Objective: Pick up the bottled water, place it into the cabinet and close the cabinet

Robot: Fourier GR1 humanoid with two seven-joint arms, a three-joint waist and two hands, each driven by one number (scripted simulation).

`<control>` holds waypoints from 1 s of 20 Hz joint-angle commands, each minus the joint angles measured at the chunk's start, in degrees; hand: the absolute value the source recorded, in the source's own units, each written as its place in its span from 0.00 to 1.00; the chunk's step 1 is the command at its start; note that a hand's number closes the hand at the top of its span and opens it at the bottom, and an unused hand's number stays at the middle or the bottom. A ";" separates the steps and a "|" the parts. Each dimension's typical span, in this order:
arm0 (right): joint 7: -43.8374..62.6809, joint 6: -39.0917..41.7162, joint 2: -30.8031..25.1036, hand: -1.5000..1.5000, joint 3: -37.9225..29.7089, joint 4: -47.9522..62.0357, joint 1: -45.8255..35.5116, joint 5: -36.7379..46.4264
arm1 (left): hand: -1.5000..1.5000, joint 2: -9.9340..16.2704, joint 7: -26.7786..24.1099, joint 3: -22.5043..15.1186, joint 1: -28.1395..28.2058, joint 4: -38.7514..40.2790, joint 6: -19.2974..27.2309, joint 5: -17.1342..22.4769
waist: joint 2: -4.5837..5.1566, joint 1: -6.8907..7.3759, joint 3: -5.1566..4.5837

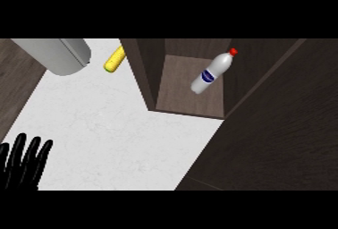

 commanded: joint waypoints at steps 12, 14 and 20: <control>-4.00 -27.74 7.23 1.00 -17.03 22.68 -22.64 0.00 | 0.00 0.58 -0.04 1.20 -0.34 1.28 -2.55 1.27 | 0.19 1.60 0.43; -5.34 -31.68 7.27 1.00 -18.31 29.09 -28.81 -1.35 | 0.00 0.61 0.18 1.28 -0.60 1.04 -2.37 1.07 | 0.03 1.42 0.60; -7.56 -39.04 7.33 1.00 -22.52 47.52 -48.35 -5.58 | 0.00 -0.58 -0.38 0.27 -0.17 1.99 -2.94 0.68 | -0.37 1.07 0.70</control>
